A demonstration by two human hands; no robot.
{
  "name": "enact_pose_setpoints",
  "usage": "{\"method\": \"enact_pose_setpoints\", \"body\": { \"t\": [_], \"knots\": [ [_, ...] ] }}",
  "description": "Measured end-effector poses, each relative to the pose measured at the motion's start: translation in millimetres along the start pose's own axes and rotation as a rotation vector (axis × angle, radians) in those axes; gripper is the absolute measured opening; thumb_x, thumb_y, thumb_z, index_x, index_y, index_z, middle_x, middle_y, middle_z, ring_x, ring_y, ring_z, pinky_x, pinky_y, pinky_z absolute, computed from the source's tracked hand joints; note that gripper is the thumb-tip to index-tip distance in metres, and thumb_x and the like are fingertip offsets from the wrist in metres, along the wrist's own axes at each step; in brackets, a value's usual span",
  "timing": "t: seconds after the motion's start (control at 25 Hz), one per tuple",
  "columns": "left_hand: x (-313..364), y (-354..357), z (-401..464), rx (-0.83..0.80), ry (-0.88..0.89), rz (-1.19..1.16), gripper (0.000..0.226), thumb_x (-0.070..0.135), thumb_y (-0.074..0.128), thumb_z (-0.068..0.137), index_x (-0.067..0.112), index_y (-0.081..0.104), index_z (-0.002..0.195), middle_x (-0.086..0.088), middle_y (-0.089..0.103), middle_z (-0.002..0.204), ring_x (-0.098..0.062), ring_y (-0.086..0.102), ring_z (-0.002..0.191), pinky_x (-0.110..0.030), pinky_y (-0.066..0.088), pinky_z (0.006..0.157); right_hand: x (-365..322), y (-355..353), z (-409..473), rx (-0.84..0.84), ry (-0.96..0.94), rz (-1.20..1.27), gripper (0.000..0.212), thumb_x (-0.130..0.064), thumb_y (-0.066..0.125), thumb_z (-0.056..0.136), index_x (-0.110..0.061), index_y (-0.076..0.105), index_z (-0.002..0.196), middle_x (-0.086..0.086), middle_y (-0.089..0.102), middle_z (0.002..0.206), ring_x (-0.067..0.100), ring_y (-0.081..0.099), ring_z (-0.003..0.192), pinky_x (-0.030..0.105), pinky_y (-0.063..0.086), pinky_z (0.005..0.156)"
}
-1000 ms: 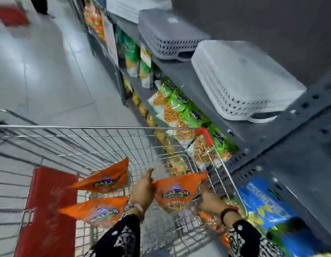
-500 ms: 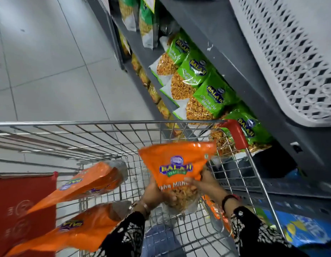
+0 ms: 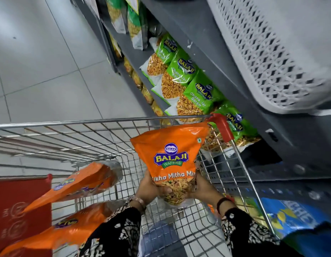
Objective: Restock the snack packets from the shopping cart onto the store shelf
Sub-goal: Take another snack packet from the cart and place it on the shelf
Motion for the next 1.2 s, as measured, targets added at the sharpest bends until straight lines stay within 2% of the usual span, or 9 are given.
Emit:
{"method": "enact_pose_setpoints", "body": {
  "t": [0.28, 0.36, 0.44, 0.52, 0.72, 0.84, 0.92, 1.08, 1.2],
  "knots": [
    [87.5, 17.1, -102.7, -0.042, 0.345, 0.097, 0.065, -0.005, 0.079, 0.054, 0.016, 0.047, 0.107, -0.007, 0.065, 0.104, -0.023, 0.063, 0.095, -0.036, 0.053, 0.082, -54.8, -30.5, -118.9, 0.212, -0.255, 0.034, 0.075, -0.012, 0.080, 0.063, -0.026, 0.036, 0.122, -0.003, 0.056, 0.114, 0.012, 0.051, 0.105, 0.032, 0.040, 0.096],
    [109.8, 25.8, -134.7, -0.064, 0.440, 0.086, 0.067, -0.003, 0.081, 0.053, 0.030, 0.045, 0.100, 0.004, 0.064, 0.099, -0.008, 0.066, 0.084, -0.021, 0.056, 0.068, -68.4, -40.2, -161.0, 0.290, -0.338, 0.038, 0.077, -0.015, 0.080, 0.062, -0.022, 0.036, 0.125, -0.013, 0.056, 0.108, 0.006, 0.053, 0.100, 0.015, 0.043, 0.090],
    [133.1, 41.2, -173.0, -0.093, 0.541, 0.091, 0.074, 0.003, 0.083, 0.051, 0.030, 0.043, 0.107, 0.003, 0.063, 0.105, -0.008, 0.064, 0.090, -0.022, 0.055, 0.069, -76.4, -52.6, -212.8, 0.403, -0.411, 0.033, 0.073, -0.018, 0.081, 0.061, -0.023, 0.039, 0.121, -0.018, 0.054, 0.104, 0.003, 0.053, 0.098, 0.000, 0.041, 0.076],
    [153.2, 70.6, -213.3, -0.143, 0.626, 0.121, 0.081, 0.009, 0.086, 0.049, 0.022, 0.041, 0.115, 0.000, 0.061, 0.110, -0.015, 0.062, 0.096, -0.028, 0.053, 0.074, -73.6, -68.0, -274.8, 0.524, -0.469, 0.036, 0.071, -0.022, 0.082, 0.060, -0.032, 0.037, 0.115, -0.016, 0.054, 0.107, 0.005, 0.051, 0.102, 0.011, 0.042, 0.081],
    [182.8, 183.1, -287.4, -0.364, 0.804, 0.214, 0.066, 0.005, 0.083, 0.054, 0.031, 0.044, 0.100, 0.018, 0.063, 0.090, 0.000, 0.064, 0.084, -0.004, 0.049, 0.057, -24.3, -113.0, -411.7, 0.839, -0.442, 0.032, 0.071, -0.024, 0.084, 0.057, -0.022, 0.044, 0.117, -0.001, 0.060, 0.114, 0.016, 0.058, 0.105, 0.027, 0.050, 0.082],
    [186.0, 269.2, -323.2, -0.568, 0.857, 0.352, 0.073, 0.001, 0.080, 0.059, 0.022, 0.038, 0.114, -0.002, 0.059, 0.110, -0.016, 0.059, 0.103, -0.025, 0.053, 0.085, 21.8, -139.5, -479.9, 1.021, -0.359, 0.034, 0.074, -0.023, 0.085, 0.055, -0.020, 0.045, 0.118, 0.006, 0.054, 0.117, 0.020, 0.052, 0.111, 0.039, 0.048, 0.092],
    [184.0, 328.0, -343.0, -0.710, 0.920, 0.481, 0.085, 0.002, 0.080, 0.059, 0.014, 0.027, 0.125, -0.009, 0.051, 0.124, -0.021, 0.051, 0.116, -0.039, 0.045, 0.098, 58.5, -157.5, -518.2, 1.143, -0.273, 0.043, 0.077, -0.024, 0.086, 0.054, -0.021, 0.044, 0.119, 0.003, 0.047, 0.112, 0.019, 0.046, 0.110, 0.034, 0.043, 0.093],
    [180.5, 432.2, -359.0, -0.773, 0.999, 0.608, 0.080, -0.001, 0.077, 0.059, 0.012, 0.034, 0.124, -0.009, 0.052, 0.124, -0.022, 0.050, 0.116, -0.040, 0.043, 0.100, 124.5, -194.2, -568.7, 1.314, -0.143, 0.122, 0.074, -0.020, 0.087, 0.052, -0.022, 0.045, 0.114, 0.003, 0.046, 0.108, 0.023, 0.048, 0.108, 0.044, 0.046, 0.094],
    [183.2, 492.0, -355.7, -0.760, 0.988, 0.570, 0.074, -0.005, 0.075, 0.057, 0.013, 0.040, 0.119, -0.001, 0.053, 0.113, -0.021, 0.050, 0.112, -0.028, 0.039, 0.093, 156.4, -230.7, -583.1, 1.399, -0.074, 0.146, 0.075, -0.014, 0.086, 0.052, -0.011, 0.047, 0.115, 0.013, 0.050, 0.112, 0.030, 0.049, 0.110, 0.049, 0.044, 0.095]
  ]
}}
Point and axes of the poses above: each hand's wrist, its own z-axis towards the middle knuckle, its own y-axis out of the palm, x = y × z, the point moved 5 cm from there along z, towards the middle knuckle
